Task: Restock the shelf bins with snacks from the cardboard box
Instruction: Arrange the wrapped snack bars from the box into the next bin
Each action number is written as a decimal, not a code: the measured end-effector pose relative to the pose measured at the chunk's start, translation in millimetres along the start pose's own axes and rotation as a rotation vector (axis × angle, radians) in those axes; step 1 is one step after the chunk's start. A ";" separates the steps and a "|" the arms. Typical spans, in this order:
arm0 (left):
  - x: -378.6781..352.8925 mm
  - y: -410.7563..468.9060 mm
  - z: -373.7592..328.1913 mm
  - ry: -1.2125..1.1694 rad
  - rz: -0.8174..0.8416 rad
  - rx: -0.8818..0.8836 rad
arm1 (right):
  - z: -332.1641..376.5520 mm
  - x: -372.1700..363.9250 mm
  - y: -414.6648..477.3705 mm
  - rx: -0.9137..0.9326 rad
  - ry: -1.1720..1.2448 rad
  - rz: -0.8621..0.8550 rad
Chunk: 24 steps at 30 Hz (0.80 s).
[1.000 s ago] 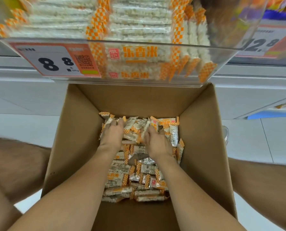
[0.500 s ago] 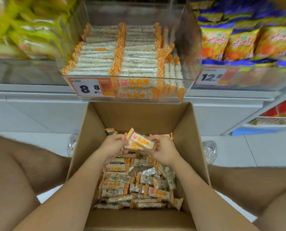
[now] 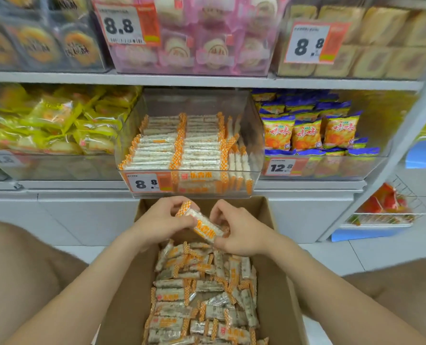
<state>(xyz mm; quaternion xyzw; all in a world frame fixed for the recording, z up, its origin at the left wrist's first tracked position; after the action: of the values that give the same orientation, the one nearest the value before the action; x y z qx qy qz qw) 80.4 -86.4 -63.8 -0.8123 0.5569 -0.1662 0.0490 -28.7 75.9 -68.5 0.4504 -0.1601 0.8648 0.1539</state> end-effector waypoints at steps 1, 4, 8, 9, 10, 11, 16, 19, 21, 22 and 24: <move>3.6 -1.6 -14.3 -0.003 0.002 -0.044 | 8.0 16.1 -4.2 0.011 0.038 -0.044; 10.4 2.5 -52.7 -0.223 -0.044 -0.140 | 22.2 66.8 -16.3 0.012 0.157 -0.196; 7.0 14.9 -111.5 -0.118 -0.187 -0.318 | 24.2 127.2 -25.0 -0.092 0.101 -0.472; 5.6 20.1 -124.8 0.032 -0.247 -0.385 | 22.3 141.6 -24.4 -0.142 0.029 -0.550; 3.2 26.3 -136.0 0.183 -0.287 -0.444 | 20.1 154.7 -23.2 -0.194 -0.041 -0.613; -1.3 34.3 -145.0 0.324 -0.285 -0.501 | 17.6 165.7 -20.1 -0.239 -0.097 -0.658; -33.0 114.6 -156.6 0.897 -0.075 -0.627 | 9.8 183.3 4.9 -0.372 -0.202 -0.728; -44.4 158.2 -160.4 1.061 -0.052 -0.577 | 7.4 186.1 15.6 -0.431 -0.153 -0.755; -51.0 179.1 -161.0 1.145 0.022 -0.554 | 7.0 187.8 19.9 -0.460 -0.159 -0.752; -53.0 185.6 -161.6 1.191 0.070 -0.533 | 7.7 187.7 20.6 -0.466 -0.178 -0.751; -50.0 198.6 -158.8 1.249 0.158 -0.474 | 13.1 185.8 21.3 -0.448 -0.227 -0.764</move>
<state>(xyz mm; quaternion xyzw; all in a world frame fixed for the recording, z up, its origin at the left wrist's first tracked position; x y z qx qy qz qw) -163.7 -98.1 22.1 -0.5093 0.5598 -0.4742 -0.4499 -129.5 73.9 89.5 0.5247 -0.1815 0.6350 0.5371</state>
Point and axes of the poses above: each hand's wrist, its own y-axis towards the middle knuckle, its own x-axis out of the back of the hand, z = x × y, the point moved 5 cm from there along y, towards the middle knuckle, and after that the axes turned 10 degrees about -y, right-handed, at the moved point
